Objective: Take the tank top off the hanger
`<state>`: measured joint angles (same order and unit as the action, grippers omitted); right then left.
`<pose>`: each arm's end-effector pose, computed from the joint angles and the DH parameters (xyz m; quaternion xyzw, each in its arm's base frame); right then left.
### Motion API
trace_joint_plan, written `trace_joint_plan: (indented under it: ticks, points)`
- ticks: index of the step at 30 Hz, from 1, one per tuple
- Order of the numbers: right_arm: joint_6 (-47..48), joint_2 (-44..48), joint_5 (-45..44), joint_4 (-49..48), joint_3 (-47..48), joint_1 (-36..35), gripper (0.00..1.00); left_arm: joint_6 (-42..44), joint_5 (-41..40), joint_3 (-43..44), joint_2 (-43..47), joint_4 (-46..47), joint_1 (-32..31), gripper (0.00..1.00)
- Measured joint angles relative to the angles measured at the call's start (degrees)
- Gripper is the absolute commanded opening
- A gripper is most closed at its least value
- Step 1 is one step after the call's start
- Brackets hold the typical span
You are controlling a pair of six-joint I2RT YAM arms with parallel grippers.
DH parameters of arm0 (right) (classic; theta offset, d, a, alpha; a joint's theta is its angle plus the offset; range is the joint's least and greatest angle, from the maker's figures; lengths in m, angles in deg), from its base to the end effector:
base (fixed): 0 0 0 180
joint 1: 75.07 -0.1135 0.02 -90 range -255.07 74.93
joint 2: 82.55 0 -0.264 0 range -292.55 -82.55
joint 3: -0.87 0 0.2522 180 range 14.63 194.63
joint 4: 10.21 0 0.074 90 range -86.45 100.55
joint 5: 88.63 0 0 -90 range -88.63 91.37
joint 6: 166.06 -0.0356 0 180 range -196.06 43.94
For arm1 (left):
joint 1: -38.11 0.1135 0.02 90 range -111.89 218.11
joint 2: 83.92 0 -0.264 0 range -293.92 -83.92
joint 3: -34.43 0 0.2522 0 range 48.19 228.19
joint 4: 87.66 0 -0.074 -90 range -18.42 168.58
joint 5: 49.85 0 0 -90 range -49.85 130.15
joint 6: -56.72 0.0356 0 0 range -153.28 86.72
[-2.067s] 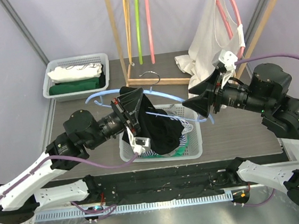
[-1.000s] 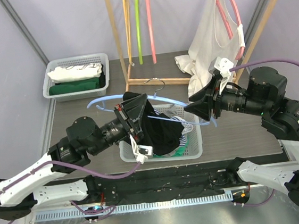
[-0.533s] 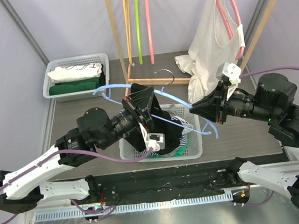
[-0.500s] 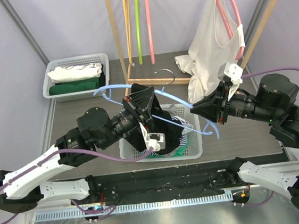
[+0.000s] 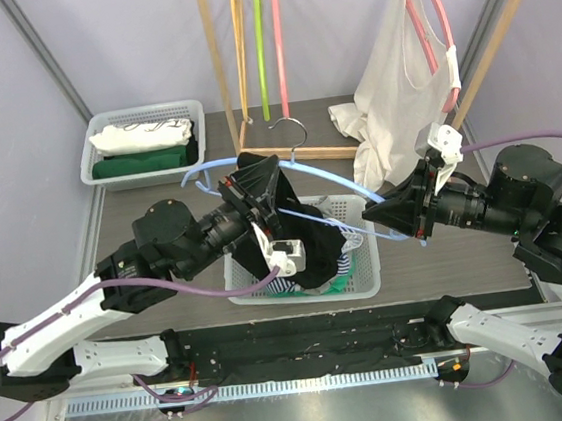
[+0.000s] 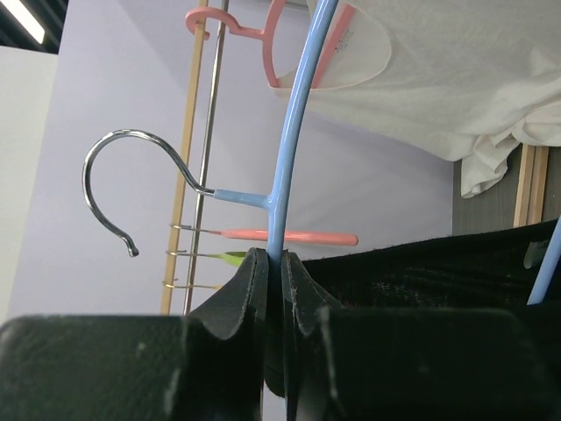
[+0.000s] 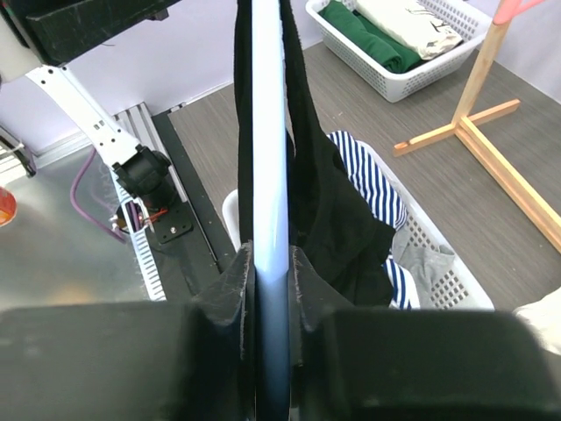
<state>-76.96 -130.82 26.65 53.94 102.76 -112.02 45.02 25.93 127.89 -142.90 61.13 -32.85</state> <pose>0.0694 0.0712 0.4942 -0.3652 0.6703 0.3615 0.5355 0.0736 -0.1864 0.4887 0.6331 0.2674 0.1310 0.7145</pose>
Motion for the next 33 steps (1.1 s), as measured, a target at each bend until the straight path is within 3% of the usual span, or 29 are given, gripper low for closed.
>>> trace_joint_plan:
  ticks: [1,2,3,4,5,11,16,19,24,26,27,28,30,33]
  points:
    - [-0.2,0.04,0.11,-0.02,0.0,0.0,0.01,0.02,0.0,0.0,0.02,0.0,0.0,0.11]
    - [-0.46,0.07,0.22,-0.11,0.0,0.0,0.01,0.0,-0.09,0.0,0.02,0.02,0.0,0.24]
    - [-0.48,0.09,0.31,-0.2,-0.02,0.0,0.01,0.0,-0.2,0.0,0.02,0.02,0.0,0.67]
    - [-0.63,0.17,0.22,-0.28,-0.07,0.0,0.01,-0.02,-0.24,0.0,0.02,0.02,0.0,0.94]
    - [-0.72,0.28,0.17,-0.33,-0.11,0.0,0.01,0.11,-0.42,0.0,0.0,0.09,-0.02,1.0]
    - [-0.66,1.03,-3.85,1.14,-0.55,0.0,0.01,-4.98,-6.45,3.5,-2.27,-0.13,-0.44,1.0]
    - [0.85,1.03,-7.65,3.48,1.51,0.0,0.01,-22.03,-10.71,22.14,-10.69,-11.91,-0.61,1.0]
    - [1.95,1.05,-8.96,4.74,3.89,0.0,0.01,-31.47,-9.97,27.23,-10.21,-19.78,-0.61,0.99]
    - [3.23,1.9,-9.84,5.99,7.19,0.0,0.01,-42.25,-8.15,30.27,-8.63,-31.01,-0.24,0.8]
    - [3.67,1.79,-9.92,6.27,8.52,0.0,0.01,-46.01,-7.82,34.88,-11.28,-36.24,-0.2,0.84]
    - [3.87,1.6,-9.9,6.49,9.27,0.0,0.01,-47.87,-7.85,39.19,-13.51,-39.39,-0.15,0.94]
    - [4.0,1.36,-9.92,6.64,10.01,0.0,0.01,-49.51,-8.02,44.76,-16.33,-42.05,-0.04,0.98]
    - [4.11,0.92,-9.92,6.69,10.99,0.0,0.01,-52.87,-8.04,55.08,-22.38,-44.61,1.01,1.0]
    - [4.11,0.26,-9.9,6.67,11.37,0.0,0.01,-55.52,-7.58,58.23,-25.9,-44.94,4.2,1.0]
